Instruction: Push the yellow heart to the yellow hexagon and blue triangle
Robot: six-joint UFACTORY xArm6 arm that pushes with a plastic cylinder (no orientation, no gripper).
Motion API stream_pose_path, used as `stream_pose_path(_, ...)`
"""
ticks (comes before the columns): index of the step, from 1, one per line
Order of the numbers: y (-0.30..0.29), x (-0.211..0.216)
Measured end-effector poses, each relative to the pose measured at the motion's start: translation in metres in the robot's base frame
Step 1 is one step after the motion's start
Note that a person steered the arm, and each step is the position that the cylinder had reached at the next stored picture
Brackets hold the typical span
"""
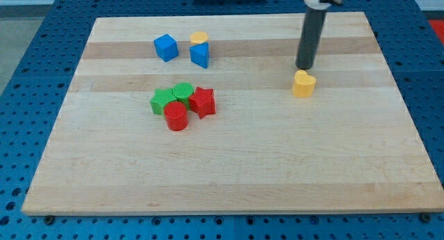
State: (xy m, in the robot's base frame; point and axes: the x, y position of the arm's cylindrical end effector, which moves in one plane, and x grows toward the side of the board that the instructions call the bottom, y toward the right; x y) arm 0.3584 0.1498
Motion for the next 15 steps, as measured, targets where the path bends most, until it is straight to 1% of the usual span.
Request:
stream_pose_path(1, 0.019, 0.019)
stream_pose_path(2, 0.022, 0.053)
stream_pose_path(3, 0.017, 0.076)
stream_pose_path(4, 0.012, 0.077)
stream_pose_path(5, 0.006, 0.068)
stream_pose_path(7, -0.036, 0.057)
stream_pose_path(10, -0.039, 0.012)
stream_pose_path(14, -0.078, -0.045)
stream_pose_path(15, -0.094, -0.054)
